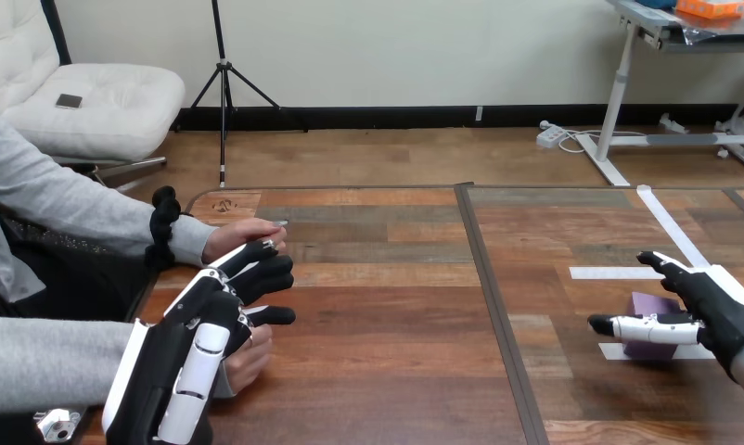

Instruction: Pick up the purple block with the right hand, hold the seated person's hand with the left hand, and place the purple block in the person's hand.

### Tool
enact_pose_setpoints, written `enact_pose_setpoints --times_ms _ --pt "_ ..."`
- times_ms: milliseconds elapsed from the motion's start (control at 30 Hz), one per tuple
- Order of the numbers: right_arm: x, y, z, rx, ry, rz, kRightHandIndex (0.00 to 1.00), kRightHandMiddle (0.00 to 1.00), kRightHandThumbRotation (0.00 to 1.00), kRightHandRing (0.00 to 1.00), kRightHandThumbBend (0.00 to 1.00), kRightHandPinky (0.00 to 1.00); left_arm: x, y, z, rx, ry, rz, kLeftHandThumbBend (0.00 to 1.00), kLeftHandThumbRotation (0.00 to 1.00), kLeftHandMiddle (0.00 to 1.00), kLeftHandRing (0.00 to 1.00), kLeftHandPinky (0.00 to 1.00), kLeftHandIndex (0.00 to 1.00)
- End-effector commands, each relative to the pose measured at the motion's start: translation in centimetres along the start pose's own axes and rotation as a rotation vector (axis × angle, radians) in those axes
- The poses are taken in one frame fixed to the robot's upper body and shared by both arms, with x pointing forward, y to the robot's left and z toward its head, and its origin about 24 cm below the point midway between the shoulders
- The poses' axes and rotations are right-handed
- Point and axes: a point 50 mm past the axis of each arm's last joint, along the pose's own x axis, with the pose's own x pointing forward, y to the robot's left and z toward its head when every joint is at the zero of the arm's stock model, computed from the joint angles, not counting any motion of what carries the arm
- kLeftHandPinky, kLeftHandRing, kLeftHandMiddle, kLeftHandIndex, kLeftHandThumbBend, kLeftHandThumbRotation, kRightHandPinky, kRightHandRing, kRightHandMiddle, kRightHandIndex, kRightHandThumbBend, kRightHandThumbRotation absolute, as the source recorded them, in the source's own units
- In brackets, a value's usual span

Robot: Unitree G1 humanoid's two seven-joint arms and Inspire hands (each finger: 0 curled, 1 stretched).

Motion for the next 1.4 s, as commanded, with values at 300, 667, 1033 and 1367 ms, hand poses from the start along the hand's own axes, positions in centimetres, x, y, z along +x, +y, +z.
enact_pose_setpoints --times_ms 300,667,1033,1367 --pt "0.4 -0.4 0.4 -0.070 0.028 -0.018 0.92 0.97 0.10 0.95 1.00 0.87 1.2 -0.1 1.5 0.031 -0.083 -0.007 0.58 0.88 0.77 0.78 0.65 0.78" --pt "0.4 -0.5 0.5 -0.101 0.023 -0.037 0.85 0.86 0.01 0.86 0.98 0.81 1.2 0.0 1.6 0.043 -0.078 0.007 0.60 0.89 0.77 0.77 0.64 0.78" --pt "0.3 -1.7 1.3 -0.136 -0.037 -0.061 0.69 0.66 0.00 0.62 0.83 0.60 1.5 0.5 1.8 0.039 -0.081 -0.006 0.59 0.91 0.78 0.80 0.64 0.78" --pt "0.4 -2.4 1.9 -0.224 -0.053 -0.093 0.58 0.56 0.00 0.52 0.79 0.50 1.6 0.5 2.1 0.039 -0.085 0.003 0.54 0.91 0.78 0.81 0.65 0.79"
